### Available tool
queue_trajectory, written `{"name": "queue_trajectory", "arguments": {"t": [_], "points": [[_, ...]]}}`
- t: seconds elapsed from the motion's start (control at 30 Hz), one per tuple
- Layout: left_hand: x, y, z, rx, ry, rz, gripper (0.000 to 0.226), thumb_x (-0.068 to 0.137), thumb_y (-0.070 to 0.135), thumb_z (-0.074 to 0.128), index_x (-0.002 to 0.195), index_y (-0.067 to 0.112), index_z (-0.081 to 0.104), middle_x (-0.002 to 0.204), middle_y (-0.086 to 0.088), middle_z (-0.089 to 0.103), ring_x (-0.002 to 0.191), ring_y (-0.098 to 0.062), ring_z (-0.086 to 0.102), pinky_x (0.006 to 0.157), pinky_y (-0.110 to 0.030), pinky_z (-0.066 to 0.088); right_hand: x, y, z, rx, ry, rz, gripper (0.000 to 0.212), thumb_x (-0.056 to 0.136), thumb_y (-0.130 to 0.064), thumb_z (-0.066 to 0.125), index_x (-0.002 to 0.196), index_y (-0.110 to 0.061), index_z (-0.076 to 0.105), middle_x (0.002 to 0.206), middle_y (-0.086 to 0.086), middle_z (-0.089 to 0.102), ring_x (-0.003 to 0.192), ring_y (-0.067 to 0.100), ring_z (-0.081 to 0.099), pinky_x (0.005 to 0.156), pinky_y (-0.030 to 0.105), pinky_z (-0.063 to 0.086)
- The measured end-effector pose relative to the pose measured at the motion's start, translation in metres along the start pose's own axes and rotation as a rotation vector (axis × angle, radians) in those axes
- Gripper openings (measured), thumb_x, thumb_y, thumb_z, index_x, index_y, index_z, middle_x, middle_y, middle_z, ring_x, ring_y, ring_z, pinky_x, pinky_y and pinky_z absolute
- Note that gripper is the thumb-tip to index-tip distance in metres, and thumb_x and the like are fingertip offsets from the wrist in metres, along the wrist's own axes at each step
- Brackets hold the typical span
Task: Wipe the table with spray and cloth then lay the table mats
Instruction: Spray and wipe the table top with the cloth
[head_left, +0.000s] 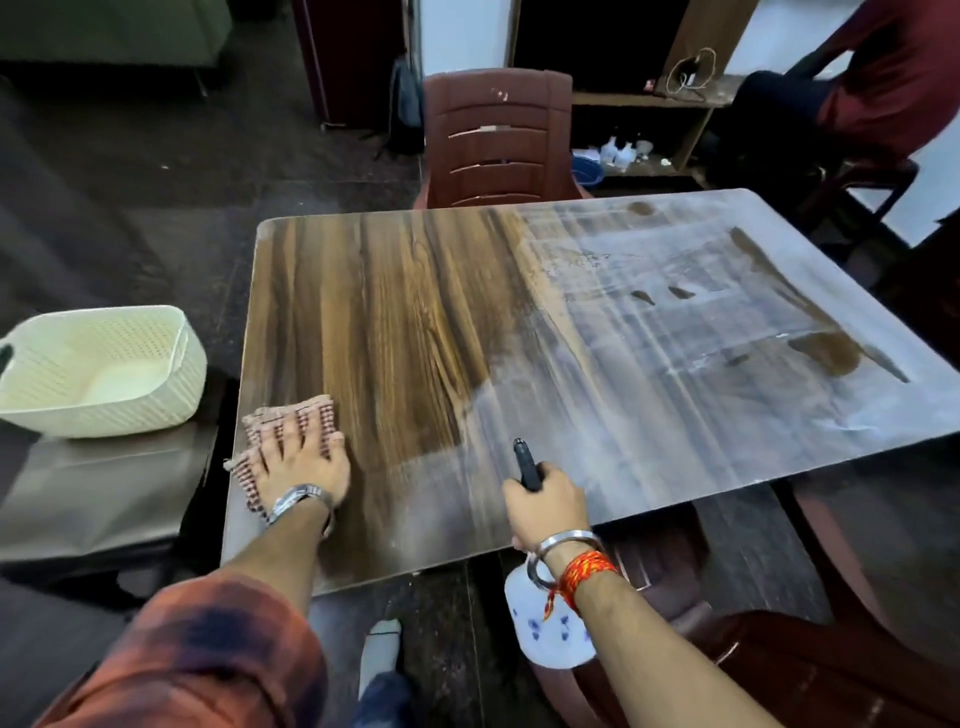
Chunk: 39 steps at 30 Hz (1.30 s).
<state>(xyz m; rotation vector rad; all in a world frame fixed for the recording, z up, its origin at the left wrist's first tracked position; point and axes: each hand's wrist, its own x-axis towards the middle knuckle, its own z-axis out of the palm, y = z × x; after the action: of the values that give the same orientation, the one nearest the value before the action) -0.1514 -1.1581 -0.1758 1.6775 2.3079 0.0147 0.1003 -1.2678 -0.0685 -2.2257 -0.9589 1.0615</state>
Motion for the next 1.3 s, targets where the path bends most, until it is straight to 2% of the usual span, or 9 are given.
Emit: {"name": "queue_trajectory", "arguments": {"t": [0.13,0.33,0.4,0.53,0.67,0.8,1.0,1.2,1.3], "points": [[-0.061,0.018,0.014,0.052,-0.001,0.028,0.062,0.097,0.054,0.018,0.154,0.034,0.006,0.162,0.002,0.006,0.148,-0.028,0.001,0.118,-0.048,-0.004,-0.020,0.022,-0.012,0.004,-0.041,-0.028,0.021,0.061,-0.038,0.049,0.066,-0.018,0.052,0.069,0.011,0.061,0.068,0.041,0.068,0.069,0.048,0.059],[-0.152,0.093,0.044,0.167,-0.118,0.475,0.072,0.083,0.059,-0.005,0.152,0.038,0.003,0.162,0.005,0.001,0.149,-0.026,-0.006,0.118,-0.045,-0.009,-0.030,0.036,-0.018,-0.012,-0.051,-0.070,0.023,0.062,-0.039,0.049,0.066,-0.017,0.052,0.080,0.016,0.068,0.072,0.043,0.069,0.071,0.046,0.059],[-0.159,0.095,0.047,0.170,-0.157,0.553,0.075,0.081,0.058,-0.008,0.152,0.039,0.006,0.162,0.005,0.001,0.149,-0.022,-0.006,0.117,-0.042,-0.010,-0.029,0.035,-0.018,-0.015,-0.056,-0.074,0.023,0.061,-0.039,0.049,0.068,-0.018,0.053,0.082,0.016,0.069,0.073,0.042,0.069,0.072,0.046,0.059],[-0.138,0.041,0.037,0.087,-0.031,0.284,0.060,0.094,0.057,0.010,0.152,0.040,0.005,0.162,0.008,0.003,0.149,-0.021,-0.001,0.119,-0.042,-0.005,-0.034,0.026,-0.013,-0.033,-0.086,-0.076,0.018,0.065,-0.036,0.050,0.067,-0.018,0.051,0.075,0.013,0.066,0.070,0.040,0.069,0.072,0.045,0.059],[-0.124,-0.019,0.022,0.020,0.023,0.045,0.060,0.097,0.055,0.021,0.153,0.037,0.009,0.162,0.006,0.004,0.149,-0.021,-0.001,0.119,-0.041,-0.006,-0.038,0.026,0.000,-0.019,-0.089,-0.093,0.021,0.066,-0.037,0.052,0.070,-0.016,0.055,0.073,0.012,0.065,0.065,0.038,0.068,0.067,0.045,0.060],[-0.127,-0.011,0.024,-0.017,0.049,-0.095,0.059,0.097,0.052,0.023,0.153,0.035,0.014,0.162,0.005,0.009,0.148,-0.025,0.001,0.118,-0.045,-0.003,-0.034,0.032,0.005,0.028,-0.049,-0.086,0.024,0.062,-0.041,0.051,0.066,-0.017,0.053,0.070,0.012,0.065,0.066,0.040,0.067,0.063,0.048,0.060],[-0.128,0.028,0.028,0.023,0.015,0.000,0.062,0.097,0.053,0.019,0.154,0.033,0.007,0.163,0.003,0.005,0.148,-0.027,0.000,0.118,-0.046,-0.005,-0.013,0.027,-0.025,0.088,0.094,-0.059,0.029,0.057,-0.043,0.047,0.066,-0.016,0.055,0.070,0.015,0.066,0.067,0.042,0.067,0.067,0.048,0.059],[-0.119,0.090,0.035,0.035,-0.016,0.167,0.062,0.096,0.053,0.013,0.154,0.032,0.010,0.162,0.002,0.006,0.148,-0.028,-0.002,0.118,-0.046,-0.007,-0.002,0.008,-0.066,0.016,0.119,0.021,0.015,0.073,-0.021,0.056,0.064,-0.009,0.058,0.063,0.010,0.057,0.068,0.039,0.060,0.063,0.035,0.052],[-0.119,0.110,0.042,0.090,-0.019,0.257,0.065,0.092,0.053,0.009,0.154,0.032,0.009,0.163,0.002,0.006,0.148,-0.027,-0.003,0.117,-0.046,-0.009,-0.001,0.011,-0.073,0.068,0.072,0.076,0.013,0.069,-0.020,0.053,0.066,-0.010,0.059,0.065,0.011,0.061,0.063,0.039,0.068,0.062,0.043,0.060]]}}
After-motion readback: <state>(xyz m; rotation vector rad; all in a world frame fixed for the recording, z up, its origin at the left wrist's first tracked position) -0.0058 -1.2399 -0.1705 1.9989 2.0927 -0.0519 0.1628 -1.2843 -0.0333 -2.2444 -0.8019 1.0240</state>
